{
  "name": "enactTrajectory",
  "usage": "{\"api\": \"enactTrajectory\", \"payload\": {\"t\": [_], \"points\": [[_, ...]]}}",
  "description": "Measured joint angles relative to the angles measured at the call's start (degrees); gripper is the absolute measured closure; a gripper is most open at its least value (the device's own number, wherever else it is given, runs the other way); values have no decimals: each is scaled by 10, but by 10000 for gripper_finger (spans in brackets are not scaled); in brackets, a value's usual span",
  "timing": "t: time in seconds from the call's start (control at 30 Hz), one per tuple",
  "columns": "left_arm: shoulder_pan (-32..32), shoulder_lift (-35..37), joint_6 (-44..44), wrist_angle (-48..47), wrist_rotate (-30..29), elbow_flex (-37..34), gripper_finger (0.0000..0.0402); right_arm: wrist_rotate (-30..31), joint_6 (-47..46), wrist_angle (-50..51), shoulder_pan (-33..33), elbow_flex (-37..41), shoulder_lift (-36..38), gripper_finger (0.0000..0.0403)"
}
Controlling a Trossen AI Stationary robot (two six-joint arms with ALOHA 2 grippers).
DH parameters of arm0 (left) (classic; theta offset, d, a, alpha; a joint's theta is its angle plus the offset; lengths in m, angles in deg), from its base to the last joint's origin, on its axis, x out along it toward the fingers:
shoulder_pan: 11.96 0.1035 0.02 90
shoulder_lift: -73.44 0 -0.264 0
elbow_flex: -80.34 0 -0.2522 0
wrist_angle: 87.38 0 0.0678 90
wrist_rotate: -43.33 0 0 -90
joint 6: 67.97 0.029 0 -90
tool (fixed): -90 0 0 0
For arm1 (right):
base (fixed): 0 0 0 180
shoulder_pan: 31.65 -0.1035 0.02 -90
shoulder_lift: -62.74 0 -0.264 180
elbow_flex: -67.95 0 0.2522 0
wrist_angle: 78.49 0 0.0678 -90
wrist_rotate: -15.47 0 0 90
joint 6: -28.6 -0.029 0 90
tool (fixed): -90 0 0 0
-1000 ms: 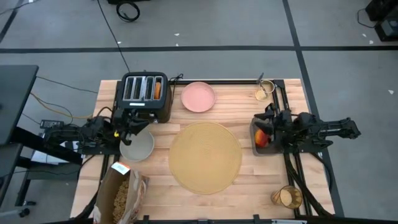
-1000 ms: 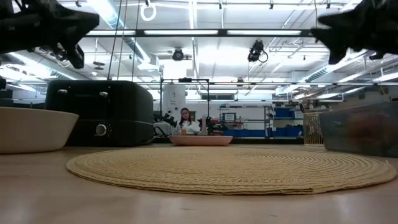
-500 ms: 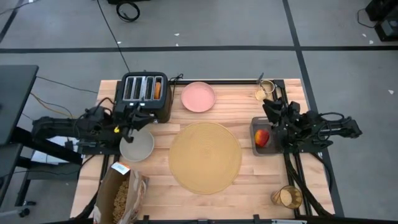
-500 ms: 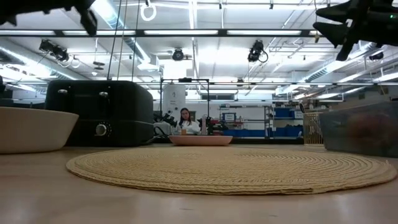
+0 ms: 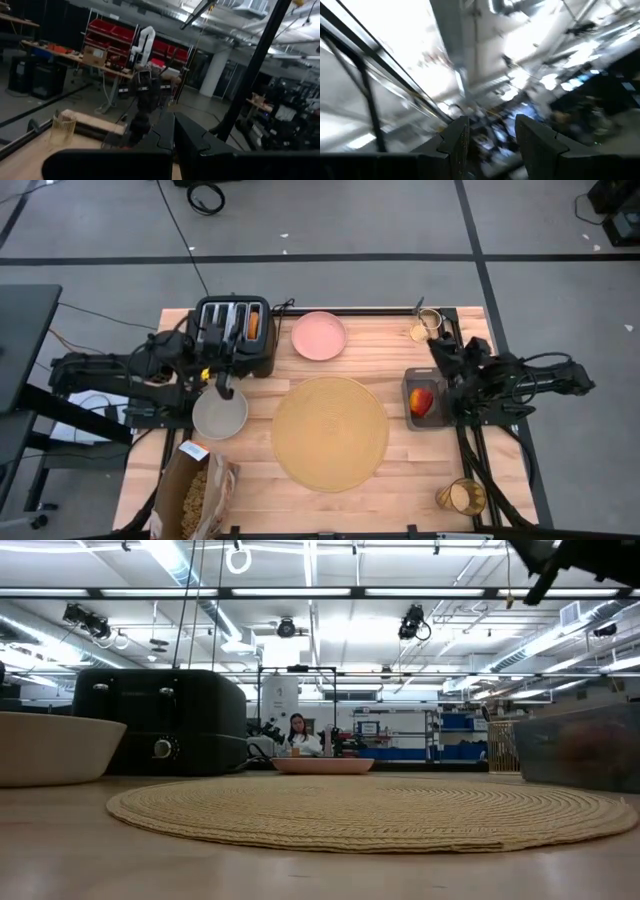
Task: Arrange a breakfast setting
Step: Put the gray bowl on the yellow placemat
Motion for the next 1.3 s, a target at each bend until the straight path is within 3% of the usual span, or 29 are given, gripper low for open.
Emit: {"api": "enactTrajectory", "payload": {"t": [0.07, 0.13, 0.27, 0.4, 0.53, 0.67, 0.8, 0.9, 1.1, 1.3], "points": [[-1, -7, -1, 1, -1, 12, 388, 3, -23, -15, 0, 0, 3, 235], [-1, -14, -7, 0, -9, 24, 388, 48, -48, -19, 1, 0, 3, 235], [-9, -36, 24, -16, -27, 66, 388, 68, -37, 9, 1, 0, -1, 235], [-23, -56, 38, -140, -46, 144, 388, 57, -63, 26, -7, -12, -29, 235], [-35, -76, -4, -287, -81, 224, 388, 13, -51, 98, -36, -100, -87, 235], [-56, -84, -103, -297, -80, 237, 388, -72, -5, 216, -65, -209, -165, 235], [-66, -84, -142, -311, -73, 237, 388, -199, 7, 204, -86, -273, -244, 235], [-65, -83, -143, -323, -65, 237, 388, -258, -15, 161, -97, -300, -291, 235], [-84, -75, -152, -410, -39, 237, 388, -260, -41, 127, -97, -348, -360, 235], [-121, -76, -283, -579, 18, 237, 389, -259, -50, 117, -98, -365, -401, 235]]}}
